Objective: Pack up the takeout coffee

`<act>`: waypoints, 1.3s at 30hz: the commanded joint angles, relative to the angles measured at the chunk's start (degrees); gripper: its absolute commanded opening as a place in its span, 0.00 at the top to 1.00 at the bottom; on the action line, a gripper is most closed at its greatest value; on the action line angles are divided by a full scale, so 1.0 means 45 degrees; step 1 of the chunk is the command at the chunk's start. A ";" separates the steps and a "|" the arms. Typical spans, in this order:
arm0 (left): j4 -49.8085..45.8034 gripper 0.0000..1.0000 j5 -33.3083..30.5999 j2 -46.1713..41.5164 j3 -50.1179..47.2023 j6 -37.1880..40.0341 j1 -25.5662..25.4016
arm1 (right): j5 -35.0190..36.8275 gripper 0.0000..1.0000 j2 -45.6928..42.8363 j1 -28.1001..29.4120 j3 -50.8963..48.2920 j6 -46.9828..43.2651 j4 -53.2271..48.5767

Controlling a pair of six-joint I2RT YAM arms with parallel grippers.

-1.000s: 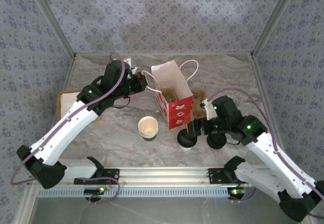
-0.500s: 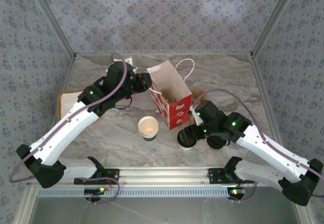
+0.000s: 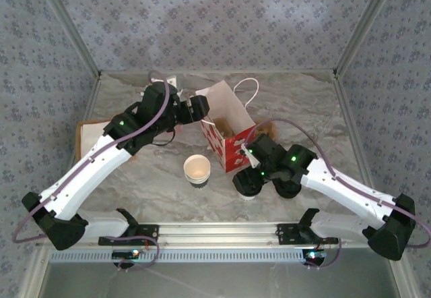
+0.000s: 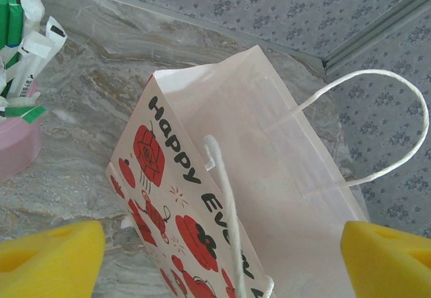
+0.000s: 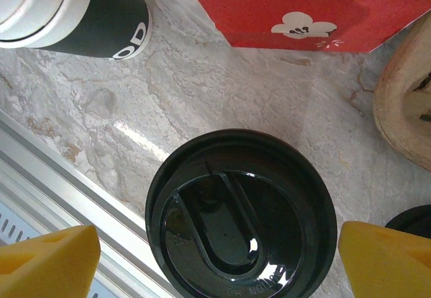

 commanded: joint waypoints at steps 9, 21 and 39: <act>-0.0231 0.00 -0.0111 -0.0062 0.0455 0.0156 -0.0038 | 0.0057 0.05 -0.0049 0.0493 0.0239 0.0283 -0.0250; -0.0290 0.01 -0.0072 -0.0074 0.0416 0.0170 -0.0025 | 0.0681 0.05 -0.0145 0.0994 0.0353 0.1182 -0.0724; -0.0251 0.00 -0.0037 -0.0132 0.0304 0.0214 -0.0040 | 0.0040 0.03 0.0170 0.0689 -0.0220 0.1287 0.0153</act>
